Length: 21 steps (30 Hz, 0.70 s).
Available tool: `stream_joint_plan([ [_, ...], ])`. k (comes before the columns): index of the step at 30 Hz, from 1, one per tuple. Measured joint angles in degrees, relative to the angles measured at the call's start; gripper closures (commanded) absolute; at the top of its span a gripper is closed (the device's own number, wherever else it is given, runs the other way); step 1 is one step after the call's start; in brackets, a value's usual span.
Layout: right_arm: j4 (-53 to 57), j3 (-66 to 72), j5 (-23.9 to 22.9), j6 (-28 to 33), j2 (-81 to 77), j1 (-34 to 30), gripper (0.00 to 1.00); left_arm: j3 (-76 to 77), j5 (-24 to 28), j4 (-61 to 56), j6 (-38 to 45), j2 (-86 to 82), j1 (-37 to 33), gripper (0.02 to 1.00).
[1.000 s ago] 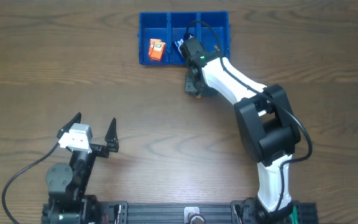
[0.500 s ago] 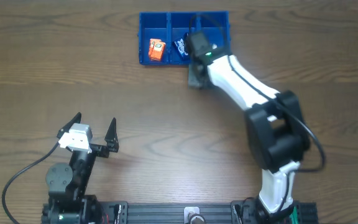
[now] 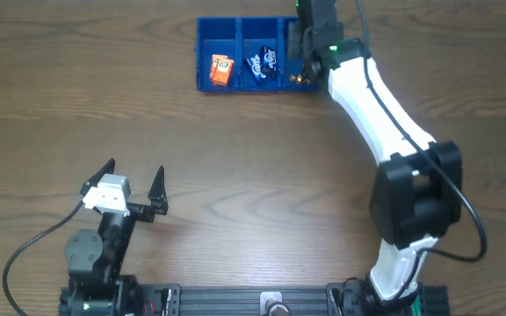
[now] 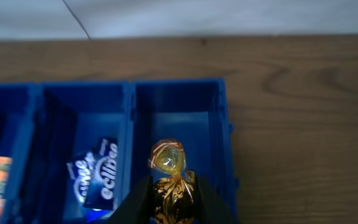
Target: Sort Candies Into Trays
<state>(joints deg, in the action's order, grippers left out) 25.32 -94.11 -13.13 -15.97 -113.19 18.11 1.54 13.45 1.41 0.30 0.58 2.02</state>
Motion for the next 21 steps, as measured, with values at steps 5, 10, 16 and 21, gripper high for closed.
stream_joint_plan([
  [5, -0.57, 0.13, -0.17, 0.33, -1.77, 0.0, 0.82, 0.0, 0.02, 0.02, 0.0, 0.0, 0.0, 0.02],
  [10, -0.09, 0.13, -0.42, 0.33, -1.77, 0.0, 0.82, 0.0, 0.02, 0.02, 0.0, 0.0, 0.0, 0.023],
  [16, 0.52, 0.13, -0.46, 0.37, -1.77, 0.0, 0.226, 0.0, 0.02, 0.02, -0.02, 0.0, 0.0, 0.02],
  [21, 0.57, 0.13, -0.61, 0.85, -1.77, 0.02, 0.001, 0.0, 0.0, 0.0, 0.0, 0.0, 0.0, 0.02],
])
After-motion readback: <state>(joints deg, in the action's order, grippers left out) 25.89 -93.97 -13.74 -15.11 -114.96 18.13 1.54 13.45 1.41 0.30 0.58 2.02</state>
